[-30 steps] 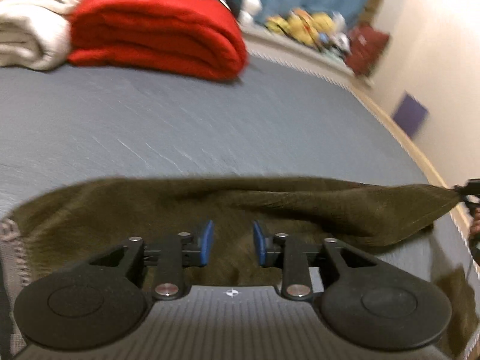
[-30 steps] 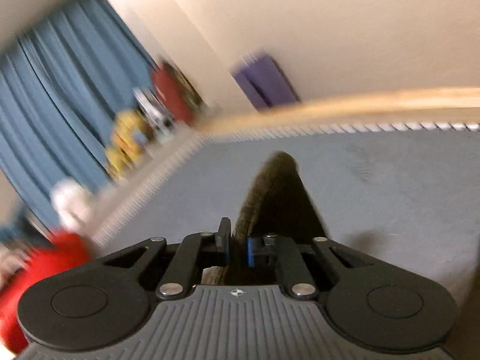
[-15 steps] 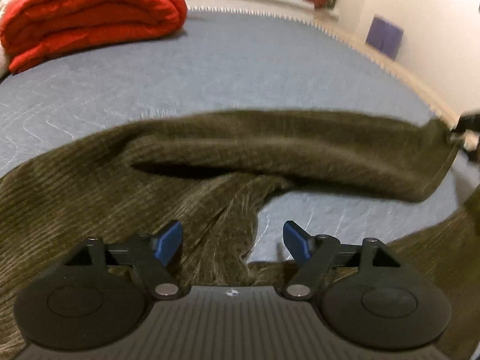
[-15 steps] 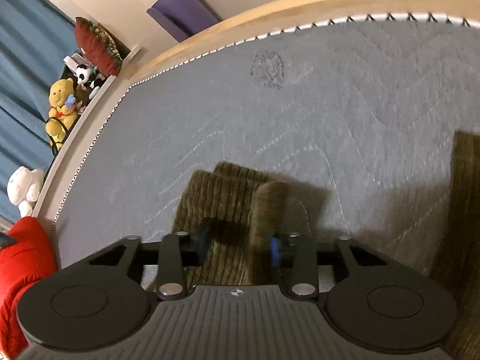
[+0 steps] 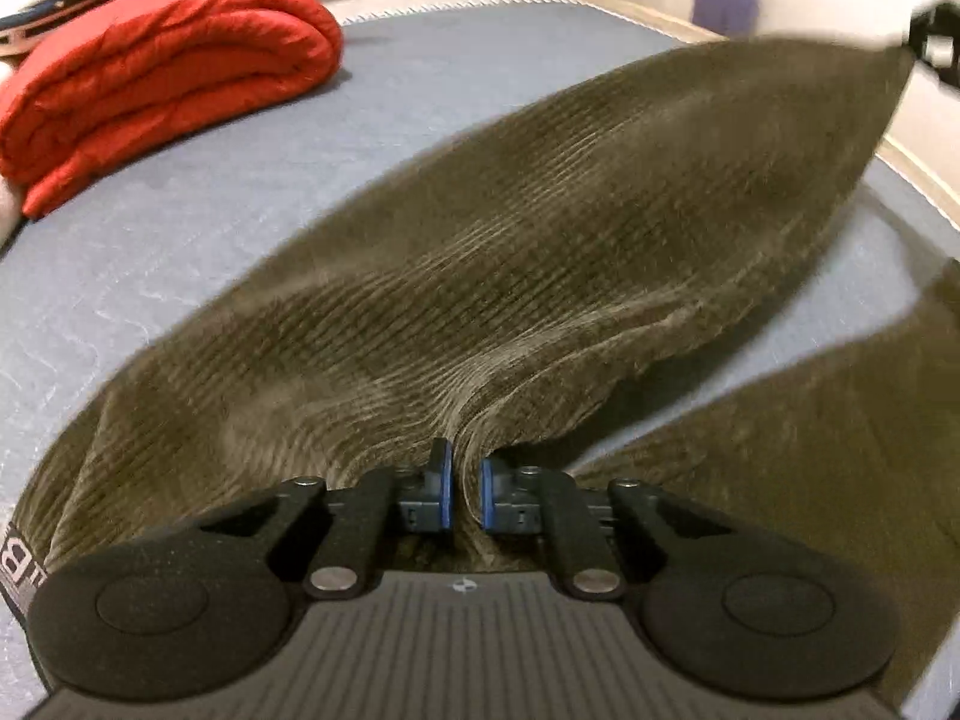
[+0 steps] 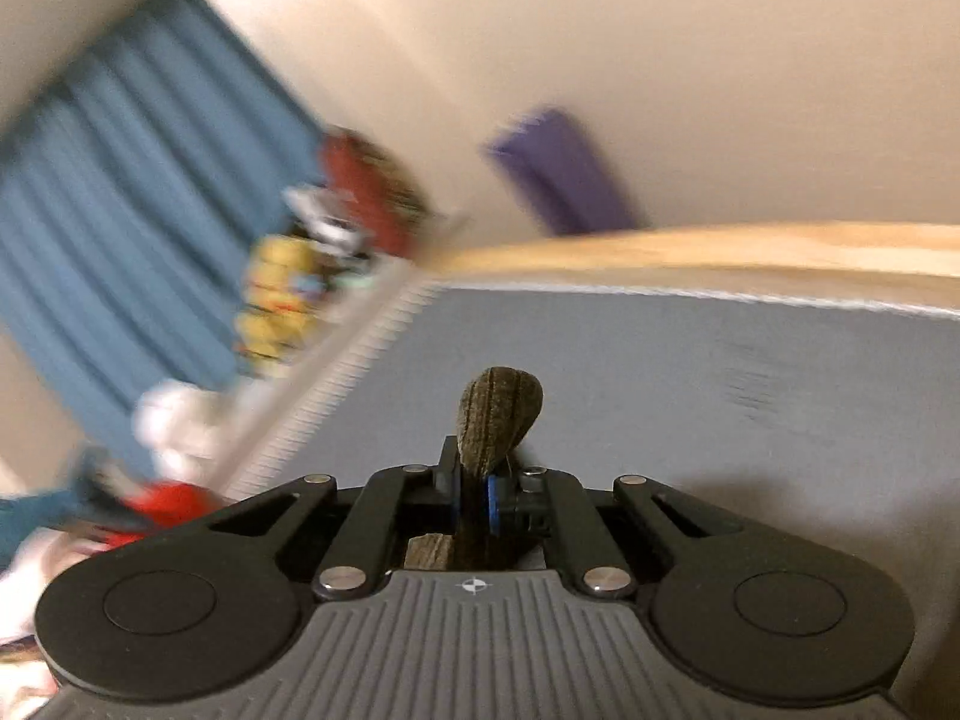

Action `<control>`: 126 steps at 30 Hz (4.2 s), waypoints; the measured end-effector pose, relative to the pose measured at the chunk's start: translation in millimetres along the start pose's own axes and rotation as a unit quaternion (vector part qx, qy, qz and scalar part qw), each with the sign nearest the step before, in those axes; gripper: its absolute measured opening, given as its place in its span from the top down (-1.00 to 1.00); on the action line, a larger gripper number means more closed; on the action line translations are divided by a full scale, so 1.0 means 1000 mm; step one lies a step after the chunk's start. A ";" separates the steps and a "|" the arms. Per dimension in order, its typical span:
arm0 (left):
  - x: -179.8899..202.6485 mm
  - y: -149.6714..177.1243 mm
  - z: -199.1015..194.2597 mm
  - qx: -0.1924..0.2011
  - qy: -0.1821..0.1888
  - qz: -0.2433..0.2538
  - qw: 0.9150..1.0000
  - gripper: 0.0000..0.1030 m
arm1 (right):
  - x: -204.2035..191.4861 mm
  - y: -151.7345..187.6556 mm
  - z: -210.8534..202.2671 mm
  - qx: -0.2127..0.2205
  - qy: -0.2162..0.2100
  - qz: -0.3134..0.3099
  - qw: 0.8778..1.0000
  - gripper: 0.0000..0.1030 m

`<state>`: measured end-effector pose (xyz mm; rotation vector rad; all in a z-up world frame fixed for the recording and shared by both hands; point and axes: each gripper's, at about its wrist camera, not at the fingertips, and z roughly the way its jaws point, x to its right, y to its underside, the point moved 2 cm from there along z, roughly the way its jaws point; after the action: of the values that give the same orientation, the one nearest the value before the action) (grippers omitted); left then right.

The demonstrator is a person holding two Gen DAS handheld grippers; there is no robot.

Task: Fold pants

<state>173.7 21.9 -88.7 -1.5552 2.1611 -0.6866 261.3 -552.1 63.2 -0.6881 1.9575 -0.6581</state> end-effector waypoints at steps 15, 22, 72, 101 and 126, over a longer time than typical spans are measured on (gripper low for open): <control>-0.012 0.015 -0.010 -0.023 0.052 -0.006 0.998 0.40 | 0.136 0.086 0.041 -0.128 0.184 -0.017 0.974 0.68; -0.043 0.014 -0.070 0.046 0.071 -0.061 0.995 0.21 | 0.072 0.067 -0.038 -0.042 0.151 -0.111 0.981 0.20; -0.149 0.204 -0.154 -0.028 -0.026 -0.139 0.989 0.81 | -0.050 0.473 -0.361 -0.216 -0.322 -0.748 0.539 0.86; -0.123 0.193 -0.149 -0.050 -0.026 -0.081 0.995 0.19 | -0.066 0.448 -0.334 -0.323 -0.277 -0.646 0.634 -0.05; -0.134 0.136 -0.136 0.017 -0.060 -0.131 0.989 -0.17 | -0.104 0.345 -0.287 -0.240 -0.221 -0.430 0.842 -0.28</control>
<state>33.6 206.9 -56.2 -1.8324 1.8681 -0.6860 -19.0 -190.5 9.6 -1.9084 1.3057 -0.4376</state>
